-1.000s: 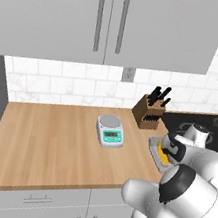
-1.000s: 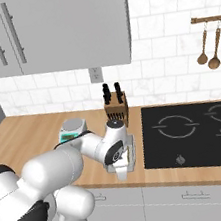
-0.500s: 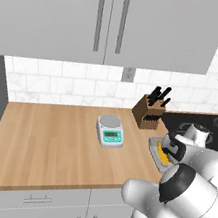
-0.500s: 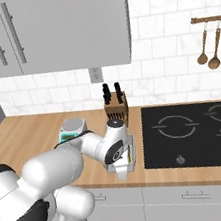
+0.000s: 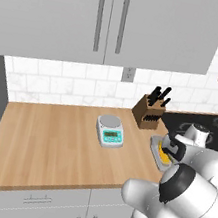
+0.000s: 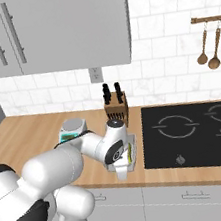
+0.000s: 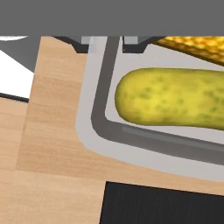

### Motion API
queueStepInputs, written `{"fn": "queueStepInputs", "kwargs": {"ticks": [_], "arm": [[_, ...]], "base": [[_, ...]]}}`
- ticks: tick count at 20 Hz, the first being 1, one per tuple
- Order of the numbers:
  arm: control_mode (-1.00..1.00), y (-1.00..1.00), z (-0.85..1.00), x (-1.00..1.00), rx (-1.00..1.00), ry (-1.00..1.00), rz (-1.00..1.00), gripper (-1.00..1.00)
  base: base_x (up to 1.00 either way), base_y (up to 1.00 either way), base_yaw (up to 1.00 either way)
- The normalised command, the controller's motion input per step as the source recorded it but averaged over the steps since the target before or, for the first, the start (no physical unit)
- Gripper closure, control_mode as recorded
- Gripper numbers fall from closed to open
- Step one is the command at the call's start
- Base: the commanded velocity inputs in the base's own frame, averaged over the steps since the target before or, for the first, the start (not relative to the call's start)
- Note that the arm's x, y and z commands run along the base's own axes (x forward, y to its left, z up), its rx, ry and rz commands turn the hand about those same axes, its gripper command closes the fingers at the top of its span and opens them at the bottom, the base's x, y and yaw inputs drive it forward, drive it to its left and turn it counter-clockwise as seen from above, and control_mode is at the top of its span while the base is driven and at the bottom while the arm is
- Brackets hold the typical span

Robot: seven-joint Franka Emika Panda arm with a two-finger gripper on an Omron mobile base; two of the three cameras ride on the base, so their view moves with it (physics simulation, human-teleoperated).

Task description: Take the meat container that has the fish and place it on the second highest rack of the freezer. Then take the vegetable container that has the cucumber and corn and place it on the highest rack of the freezer.

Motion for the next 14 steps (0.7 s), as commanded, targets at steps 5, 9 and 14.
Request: {"fn": "queueStepInputs", "kwargs": {"ticks": [5,9,14], "arm": [[-1.0,0.0,0.0,0.0,0.0,0.0,0.0,1.0],[-1.0,0.0,-0.13,0.08,0.0,0.0,0.0,1.0],[-1.0,0.0,-0.1,0.05,0.0,0.0,0.0,1.0]], "base": [[0.0,0.0,0.0],[0.0,0.0,0.0],[0.0,0.0,0.0]]}}
